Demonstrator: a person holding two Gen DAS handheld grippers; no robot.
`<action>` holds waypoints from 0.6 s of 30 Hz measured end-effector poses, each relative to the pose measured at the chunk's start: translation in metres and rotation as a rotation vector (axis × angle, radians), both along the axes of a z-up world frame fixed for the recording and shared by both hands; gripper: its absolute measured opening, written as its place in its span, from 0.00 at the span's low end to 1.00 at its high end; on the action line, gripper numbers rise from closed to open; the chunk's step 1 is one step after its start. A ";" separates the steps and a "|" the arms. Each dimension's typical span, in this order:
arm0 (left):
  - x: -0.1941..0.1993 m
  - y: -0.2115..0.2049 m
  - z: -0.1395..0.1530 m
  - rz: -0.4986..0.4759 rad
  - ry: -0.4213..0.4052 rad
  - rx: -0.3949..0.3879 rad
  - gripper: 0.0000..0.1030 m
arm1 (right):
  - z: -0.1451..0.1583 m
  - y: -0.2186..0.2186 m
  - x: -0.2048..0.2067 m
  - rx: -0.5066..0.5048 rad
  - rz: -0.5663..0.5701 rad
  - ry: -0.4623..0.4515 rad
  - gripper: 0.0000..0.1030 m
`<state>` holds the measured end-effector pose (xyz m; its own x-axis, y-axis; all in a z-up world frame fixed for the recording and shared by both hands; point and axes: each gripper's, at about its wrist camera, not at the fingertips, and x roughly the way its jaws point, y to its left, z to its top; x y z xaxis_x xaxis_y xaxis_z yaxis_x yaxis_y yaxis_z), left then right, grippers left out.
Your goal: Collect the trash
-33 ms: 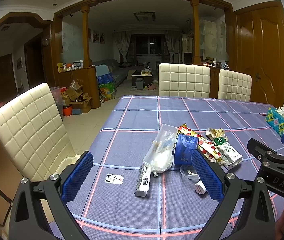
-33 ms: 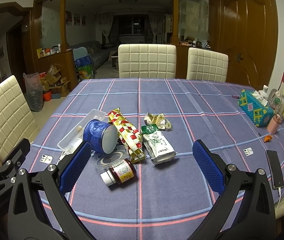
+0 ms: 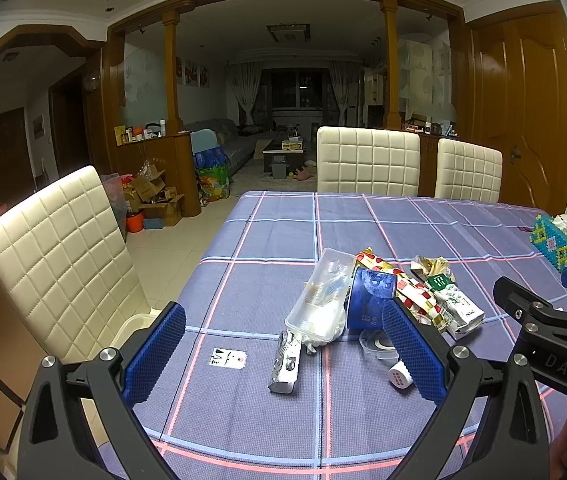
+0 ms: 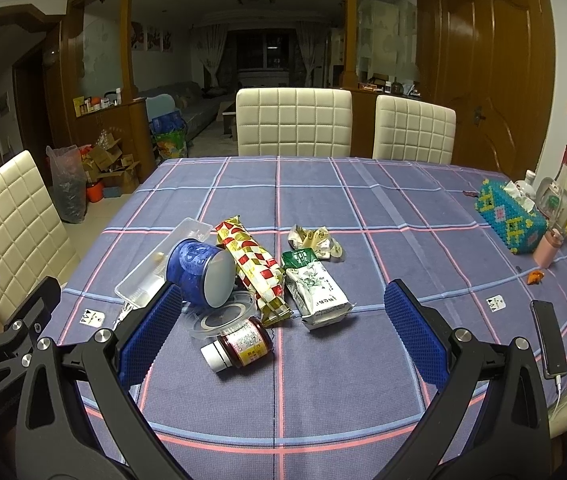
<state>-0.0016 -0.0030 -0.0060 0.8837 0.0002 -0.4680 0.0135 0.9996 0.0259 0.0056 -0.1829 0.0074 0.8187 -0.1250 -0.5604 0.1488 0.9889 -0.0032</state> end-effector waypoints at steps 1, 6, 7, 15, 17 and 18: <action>0.000 0.000 0.000 0.001 0.000 0.002 0.94 | -0.004 -0.003 -0.001 0.001 0.003 0.001 0.97; -0.001 0.000 -0.001 0.002 0.000 0.001 0.94 | -0.004 -0.004 -0.001 -0.001 0.008 0.004 0.97; -0.001 0.000 0.000 0.002 0.001 0.002 0.94 | -0.004 -0.004 -0.001 -0.002 0.008 0.005 0.97; 0.005 0.001 -0.005 -0.002 0.009 -0.001 0.94 | -0.004 -0.004 -0.001 0.000 0.007 0.005 0.97; 0.006 0.001 -0.005 -0.002 0.010 -0.001 0.94 | -0.005 -0.004 0.000 0.000 0.008 0.007 0.97; 0.006 0.001 -0.005 -0.002 0.011 0.000 0.94 | -0.005 -0.003 -0.001 0.001 0.009 0.008 0.97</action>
<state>0.0040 -0.0018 -0.0109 0.8786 -0.0019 -0.4776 0.0160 0.9996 0.0253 0.0048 -0.1862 0.0027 0.8154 -0.1173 -0.5669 0.1399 0.9902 -0.0037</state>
